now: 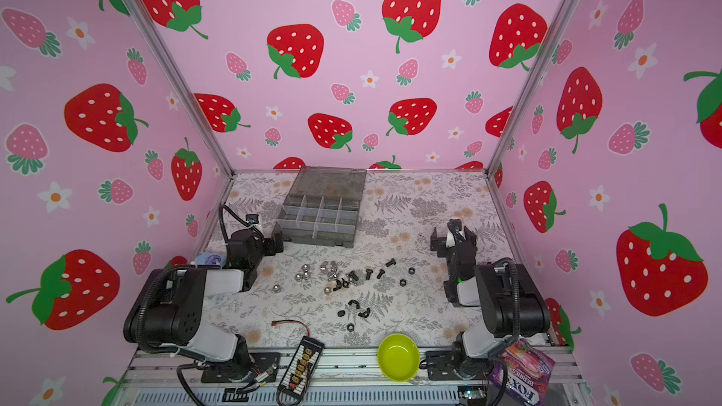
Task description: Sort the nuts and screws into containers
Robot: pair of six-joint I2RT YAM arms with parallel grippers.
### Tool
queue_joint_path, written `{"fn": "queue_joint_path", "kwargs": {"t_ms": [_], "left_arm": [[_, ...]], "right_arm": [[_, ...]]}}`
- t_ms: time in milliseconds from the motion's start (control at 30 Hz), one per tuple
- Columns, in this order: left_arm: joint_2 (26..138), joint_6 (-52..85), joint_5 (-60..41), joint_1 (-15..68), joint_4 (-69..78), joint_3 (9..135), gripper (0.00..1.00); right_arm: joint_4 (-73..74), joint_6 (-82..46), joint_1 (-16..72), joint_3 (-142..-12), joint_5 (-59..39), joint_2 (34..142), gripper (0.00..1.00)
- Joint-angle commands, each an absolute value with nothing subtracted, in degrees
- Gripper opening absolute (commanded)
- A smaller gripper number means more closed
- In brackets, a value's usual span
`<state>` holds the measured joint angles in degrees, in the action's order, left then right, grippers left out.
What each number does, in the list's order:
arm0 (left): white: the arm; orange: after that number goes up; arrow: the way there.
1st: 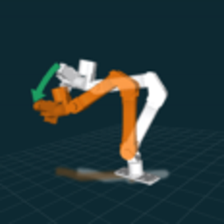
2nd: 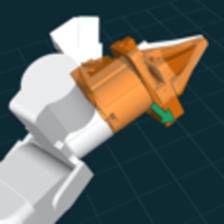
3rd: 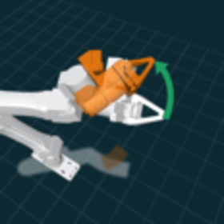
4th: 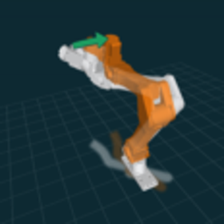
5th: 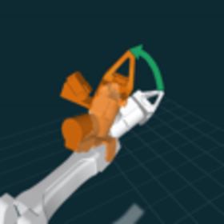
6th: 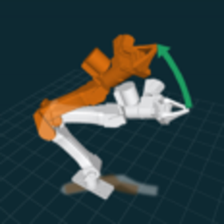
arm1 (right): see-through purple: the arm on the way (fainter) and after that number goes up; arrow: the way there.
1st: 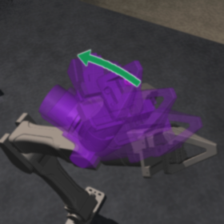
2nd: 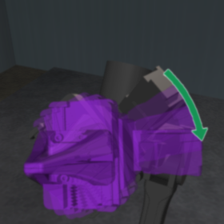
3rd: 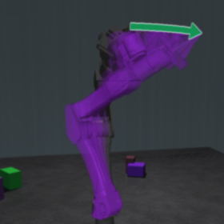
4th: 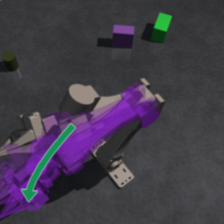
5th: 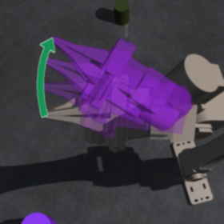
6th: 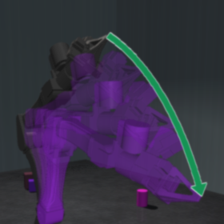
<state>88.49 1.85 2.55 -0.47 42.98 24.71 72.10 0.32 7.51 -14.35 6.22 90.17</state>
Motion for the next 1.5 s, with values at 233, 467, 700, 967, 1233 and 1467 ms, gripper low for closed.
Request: {"fn": "queue_joint_path", "kwargs": {"t_ms": [233,467,700,967,1233,1467], "left_arm": [[88.8,1.8,2.5,-0.4,43.6,26.2,0.99],[88.8,1.8,2.5,-0.4,43.7,26.2,0.99],[88.8,1.7,2.5,-0.4,43.6,26.2,0.99],[88.8,1.8,2.6,-0.4,43.6,26.2,0.99],[88.8,1.8,2.5,-0.4,43.6,26.2,0.99],[88.8,1.8,2.5,-0.4,43.6,26.3,0.99]], "right_arm": [[72.6,1.2,7.5,-14.9,6.6,90.2,1.00],[72.6,1.2,7.5,-14.9,6.6,90.2,1.00],[72.6,1.2,7.5,-14.9,6.6,90.2,1.00],[72.6,1.2,7.5,-14.9,6.6,90.2,1.00],[72.6,1.1,7.5,-14.9,6.7,90.2,1.00],[71.7,0.4,6.8,-15.4,6.4,90.3,1.00]]}}
